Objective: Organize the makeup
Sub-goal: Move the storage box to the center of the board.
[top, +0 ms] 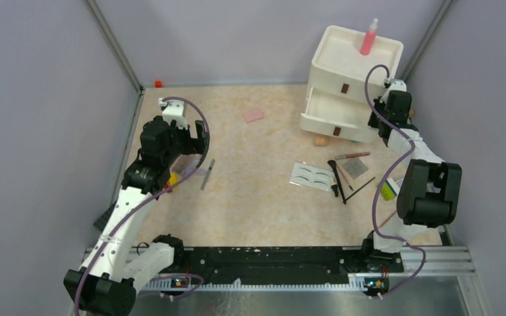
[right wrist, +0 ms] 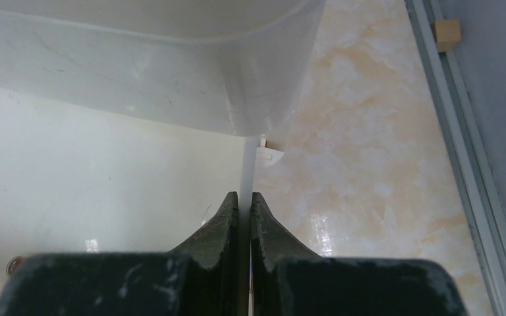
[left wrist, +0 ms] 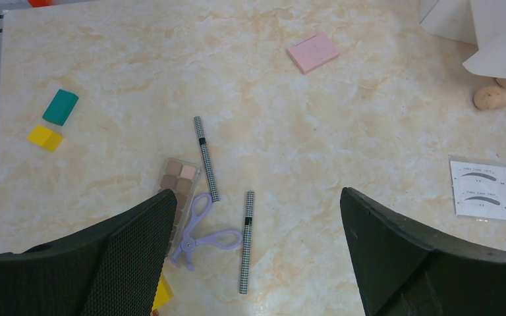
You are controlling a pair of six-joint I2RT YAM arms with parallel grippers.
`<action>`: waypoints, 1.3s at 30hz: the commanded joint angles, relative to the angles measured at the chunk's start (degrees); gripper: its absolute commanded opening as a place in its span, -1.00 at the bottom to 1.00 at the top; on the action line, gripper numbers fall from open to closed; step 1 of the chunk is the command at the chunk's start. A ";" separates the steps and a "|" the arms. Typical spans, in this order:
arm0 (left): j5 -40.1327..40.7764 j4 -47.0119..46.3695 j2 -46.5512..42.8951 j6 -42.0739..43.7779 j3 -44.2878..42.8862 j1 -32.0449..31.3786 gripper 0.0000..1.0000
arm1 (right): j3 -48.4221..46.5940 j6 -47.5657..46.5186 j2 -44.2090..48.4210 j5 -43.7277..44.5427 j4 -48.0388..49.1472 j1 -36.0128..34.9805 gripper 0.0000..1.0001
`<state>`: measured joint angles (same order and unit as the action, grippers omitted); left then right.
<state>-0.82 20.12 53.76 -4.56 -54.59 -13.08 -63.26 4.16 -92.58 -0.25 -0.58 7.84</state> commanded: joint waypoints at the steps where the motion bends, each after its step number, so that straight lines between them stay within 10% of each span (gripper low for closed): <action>1: -1.32 -2.44 0.12 0.13 0.08 0.34 0.98 | -1.53 -4.73 -0.87 -13.42 6.85 -4.66 -1.00; 19: 1.16 -2.57 1.18 0.61 0.03 0.34 0.98 | -10.87 -2.10 -8.01 -10.02 3.42 -13.96 -1.00; 28: 1.18 -2.19 1.50 0.56 -0.04 0.34 0.98 | -8.53 6.74 -3.81 -6.15 3.71 -14.27 -0.22; 39: 1.11 -2.19 1.60 0.51 0.09 0.34 0.98 | -8.37 9.40 0.17 -9.14 -2.49 -16.14 -0.08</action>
<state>-0.12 20.10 55.42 -4.36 -54.59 -13.08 -70.89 11.53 -97.06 -5.93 -2.59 -6.48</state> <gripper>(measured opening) 0.989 0.460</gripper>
